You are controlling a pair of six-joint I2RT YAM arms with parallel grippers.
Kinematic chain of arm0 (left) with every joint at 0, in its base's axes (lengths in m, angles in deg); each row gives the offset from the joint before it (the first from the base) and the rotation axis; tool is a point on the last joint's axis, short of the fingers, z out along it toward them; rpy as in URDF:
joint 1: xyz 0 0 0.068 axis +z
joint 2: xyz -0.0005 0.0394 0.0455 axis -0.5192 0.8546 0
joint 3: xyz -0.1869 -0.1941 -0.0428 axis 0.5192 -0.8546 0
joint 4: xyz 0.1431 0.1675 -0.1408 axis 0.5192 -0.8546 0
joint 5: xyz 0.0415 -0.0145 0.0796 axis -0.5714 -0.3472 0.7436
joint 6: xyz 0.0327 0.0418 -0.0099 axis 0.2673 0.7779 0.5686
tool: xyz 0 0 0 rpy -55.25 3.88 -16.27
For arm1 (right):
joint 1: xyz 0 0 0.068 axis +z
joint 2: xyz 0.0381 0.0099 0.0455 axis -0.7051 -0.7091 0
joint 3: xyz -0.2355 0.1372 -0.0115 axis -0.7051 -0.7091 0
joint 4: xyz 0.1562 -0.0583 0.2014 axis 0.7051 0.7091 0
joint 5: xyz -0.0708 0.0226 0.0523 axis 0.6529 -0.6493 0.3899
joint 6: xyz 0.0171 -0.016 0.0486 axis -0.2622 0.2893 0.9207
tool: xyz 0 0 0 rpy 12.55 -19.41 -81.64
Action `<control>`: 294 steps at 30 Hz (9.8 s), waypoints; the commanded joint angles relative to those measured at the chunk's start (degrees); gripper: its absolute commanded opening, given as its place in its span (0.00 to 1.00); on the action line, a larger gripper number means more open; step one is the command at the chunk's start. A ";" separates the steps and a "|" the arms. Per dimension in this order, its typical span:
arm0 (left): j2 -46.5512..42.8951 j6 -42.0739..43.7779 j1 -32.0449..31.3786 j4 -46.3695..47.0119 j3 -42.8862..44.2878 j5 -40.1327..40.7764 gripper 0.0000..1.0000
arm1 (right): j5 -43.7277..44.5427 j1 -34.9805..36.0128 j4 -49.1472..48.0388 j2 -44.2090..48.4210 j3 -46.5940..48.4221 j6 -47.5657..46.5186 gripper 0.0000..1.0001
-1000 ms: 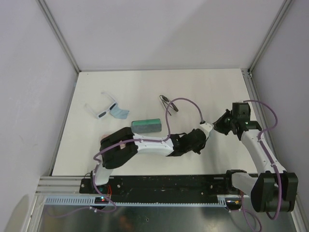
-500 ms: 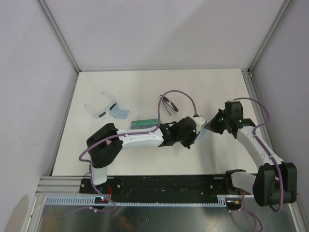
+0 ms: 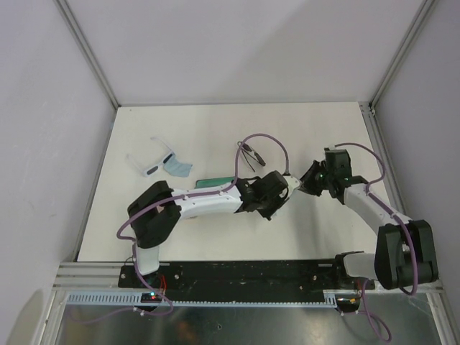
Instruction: Organize the sunglasses
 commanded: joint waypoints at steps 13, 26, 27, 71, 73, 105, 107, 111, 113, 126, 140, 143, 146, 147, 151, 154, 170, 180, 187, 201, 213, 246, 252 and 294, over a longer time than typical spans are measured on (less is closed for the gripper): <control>-0.46 8.51 4.94 -9.22 6.93 9.93 0.00 | -14.40 2.90 -36.81 -17.45 1.38 7.27 0.00; 7.01 4.53 3.45 -9.62 10.81 -2.40 0.00 | -12.61 1.56 -32.32 -21.88 1.98 1.59 0.00; 7.34 4.14 3.32 -9.63 11.08 -3.25 0.00 | -12.22 1.31 -30.93 -21.81 1.99 1.19 0.00; -3.17 -11.33 3.85 -4.83 10.69 -6.62 0.55 | 1.42 -9.38 -3.59 -2.37 -1.80 -13.45 0.28; -7.76 -12.14 5.51 -4.50 6.95 -3.34 0.51 | 0.85 -7.76 -3.79 -1.99 -1.91 -13.33 0.17; -45.25 -34.78 33.34 1.60 -38.45 12.48 0.00 | 2.29 27.44 -22.85 -30.93 22.96 -8.59 0.00; -43.33 -34.26 34.15 3.78 -38.52 12.71 0.00 | 2.03 28.51 -22.62 -32.34 23.53 -8.63 0.00; -38.30 -33.84 36.32 7.73 -37.37 11.57 0.00 | 1.72 31.04 -20.08 -32.43 23.63 -8.37 0.00; -35.06 -33.87 36.96 9.23 -35.63 11.45 0.00 | 3.25 33.90 -18.26 -31.00 23.63 -8.29 0.00; -22.18 -24.82 37.63 16.69 -24.92 4.19 0.00 | 7.05 39.09 -14.95 -23.60 23.69 -4.16 0.00; -24.87 -21.56 37.60 18.75 -27.13 -6.89 0.00 | 16.15 29.48 0.91 -13.61 19.92 -8.64 0.05; -27.51 -21.55 36.55 18.75 -27.58 -7.71 0.00 | 16.12 26.53 2.54 -10.07 17.71 -9.07 0.09; -29.24 -21.23 34.77 18.75 -27.51 -9.03 0.00 | 15.11 22.39 3.63 -6.31 15.24 -9.63 0.10; -29.15 -21.13 34.01 18.75 -27.46 -9.72 0.00 | 14.65 21.31 3.87 -5.23 14.34 -9.87 0.11; -26.23 -21.85 31.48 18.75 -27.31 -9.77 0.00 | 13.24 17.24 5.15 -0.92 11.37 -10.85 0.11; -22.17 -22.34 29.73 19.00 -27.11 -9.25 0.00 | 11.79 15.09 5.60 2.21 9.20 -11.16 0.11; -11.53 -23.43 20.90 19.11 -24.14 -3.32 0.00 | 9.18 9.43 9.95 11.89 3.45 -13.59 0.12; -15.09 -23.17 16.93 17.38 -20.37 -2.05 0.00 | 9.29 4.09 11.73 11.96 2.48 -14.89 0.15; -14.68 -23.14 9.64 14.61 -15.16 1.77 0.06 | 10.06 -0.32 11.17 9.73 1.51 -15.62 0.23; -0.62 -23.02 -3.86 9.09 -0.62 9.17 0.24 | 9.45 -7.54 11.85 15.01 -0.85 -14.92 0.26; 10.57 -17.96 -9.32 -1.10 14.10 18.83 0.32 | 7.39 -13.18 11.93 19.86 -2.74 -14.01 0.31; 18.00 -16.91 -10.65 -6.61 17.34 20.12 0.00 | 4.22 -15.37 10.74 17.11 -3.27 -14.30 0.32; 11.42 -20.06 -7.79 -5.64 12.21 15.14 0.00 | 2.01 -14.83 6.89 13.02 -5.63 -12.54 0.32; 2.46 -20.07 -5.42 -0.98 4.31 11.78 0.00 | 10.71 0.57 -7.77 -12.41 -6.93 0.20 0.21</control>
